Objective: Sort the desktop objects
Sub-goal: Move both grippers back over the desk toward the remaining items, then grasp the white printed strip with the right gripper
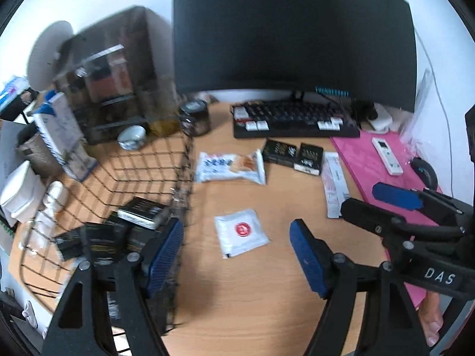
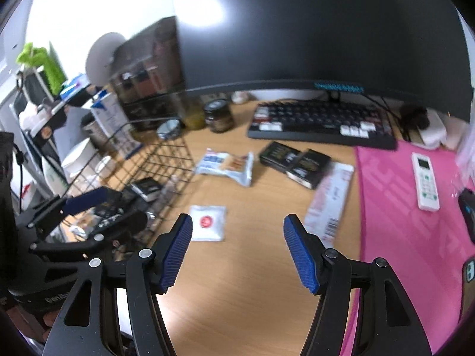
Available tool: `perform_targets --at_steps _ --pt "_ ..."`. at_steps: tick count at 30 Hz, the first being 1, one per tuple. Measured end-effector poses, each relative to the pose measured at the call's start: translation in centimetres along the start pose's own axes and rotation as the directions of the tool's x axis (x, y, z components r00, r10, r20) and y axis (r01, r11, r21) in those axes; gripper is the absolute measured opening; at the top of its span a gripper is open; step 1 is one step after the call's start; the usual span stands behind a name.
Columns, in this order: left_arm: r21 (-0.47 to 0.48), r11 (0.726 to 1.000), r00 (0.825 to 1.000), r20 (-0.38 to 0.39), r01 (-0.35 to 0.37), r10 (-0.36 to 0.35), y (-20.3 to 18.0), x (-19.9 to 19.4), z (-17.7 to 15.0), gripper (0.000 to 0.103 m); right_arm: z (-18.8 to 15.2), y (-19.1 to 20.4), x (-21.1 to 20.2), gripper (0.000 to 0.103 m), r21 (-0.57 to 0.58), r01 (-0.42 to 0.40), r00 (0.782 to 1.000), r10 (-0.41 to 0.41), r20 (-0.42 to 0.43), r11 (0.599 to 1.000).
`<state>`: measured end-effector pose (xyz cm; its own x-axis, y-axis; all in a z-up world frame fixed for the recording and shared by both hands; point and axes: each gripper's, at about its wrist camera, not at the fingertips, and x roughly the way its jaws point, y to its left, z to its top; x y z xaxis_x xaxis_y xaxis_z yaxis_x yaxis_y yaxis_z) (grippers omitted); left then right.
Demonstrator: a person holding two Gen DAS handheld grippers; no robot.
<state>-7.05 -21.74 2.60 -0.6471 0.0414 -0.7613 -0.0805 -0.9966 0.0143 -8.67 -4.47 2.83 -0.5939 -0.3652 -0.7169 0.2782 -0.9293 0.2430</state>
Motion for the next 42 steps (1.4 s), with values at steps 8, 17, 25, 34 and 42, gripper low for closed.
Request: perform_targets --at_steps 8,17,25,34,42 --pt "0.088 0.992 0.994 -0.054 -0.09 0.095 -3.1 6.1 0.6 0.082 0.3 -5.3 4.9 0.064 0.068 0.095 0.991 -0.089 -0.096 0.993" --pt "0.086 0.995 0.993 -0.104 -0.051 0.06 -3.5 9.9 3.1 0.082 2.1 -8.0 10.0 0.064 0.097 0.169 0.973 -0.15 -0.177 0.981" --pt "0.075 0.997 0.989 -0.143 -0.033 0.044 -3.0 13.4 5.3 0.082 3.7 -8.4 13.7 0.065 0.037 0.26 0.942 -0.245 -0.229 0.965" --pt "0.087 0.996 0.987 -0.159 -0.011 0.024 -4.1 15.5 7.5 0.082 3.7 -9.1 13.5 0.041 -0.024 0.303 0.926 -0.3 -0.23 0.953" --pt "0.132 0.99 0.988 -0.156 0.041 -0.02 -7.3 15.7 8.6 0.082 2.6 -11.7 9.3 0.037 0.053 0.272 0.943 -0.255 -0.216 0.961"
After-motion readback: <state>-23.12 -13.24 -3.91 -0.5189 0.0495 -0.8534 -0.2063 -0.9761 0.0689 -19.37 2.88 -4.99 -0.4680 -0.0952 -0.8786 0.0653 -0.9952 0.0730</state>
